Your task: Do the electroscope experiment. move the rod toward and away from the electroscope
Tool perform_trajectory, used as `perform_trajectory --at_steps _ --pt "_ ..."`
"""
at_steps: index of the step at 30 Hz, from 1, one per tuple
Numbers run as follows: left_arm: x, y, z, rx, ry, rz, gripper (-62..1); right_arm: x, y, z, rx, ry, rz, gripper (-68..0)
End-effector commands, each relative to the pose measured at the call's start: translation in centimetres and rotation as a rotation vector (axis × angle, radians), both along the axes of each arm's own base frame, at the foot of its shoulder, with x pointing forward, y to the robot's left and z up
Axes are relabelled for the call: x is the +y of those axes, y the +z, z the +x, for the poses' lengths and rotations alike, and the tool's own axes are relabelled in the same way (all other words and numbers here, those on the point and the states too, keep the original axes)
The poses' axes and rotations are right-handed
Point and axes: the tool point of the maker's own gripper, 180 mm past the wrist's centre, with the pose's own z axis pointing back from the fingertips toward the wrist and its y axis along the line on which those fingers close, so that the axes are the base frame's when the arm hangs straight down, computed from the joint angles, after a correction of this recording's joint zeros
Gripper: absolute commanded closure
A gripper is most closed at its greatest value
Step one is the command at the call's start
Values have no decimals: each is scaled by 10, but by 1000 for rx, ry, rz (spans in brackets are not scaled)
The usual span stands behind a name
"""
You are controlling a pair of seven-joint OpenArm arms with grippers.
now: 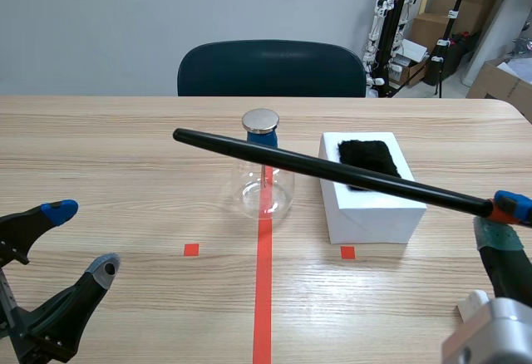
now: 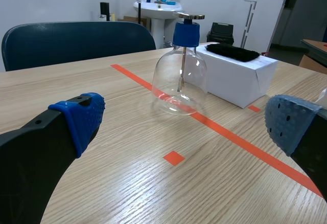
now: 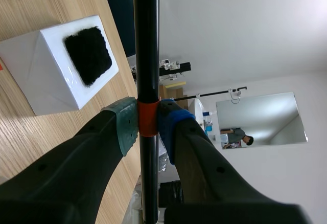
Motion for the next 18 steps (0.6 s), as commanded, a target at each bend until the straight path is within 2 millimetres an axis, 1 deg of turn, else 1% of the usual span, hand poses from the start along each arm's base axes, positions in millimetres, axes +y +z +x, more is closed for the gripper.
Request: perform_trajectory --at_steps 1,18 --pt "4 8 3 -27 9 -17 -623 0 6 3 -28 2 0 0" --pt "4 8 3 -27 9 -17 -623 0 5 3 -21 4 0 0"
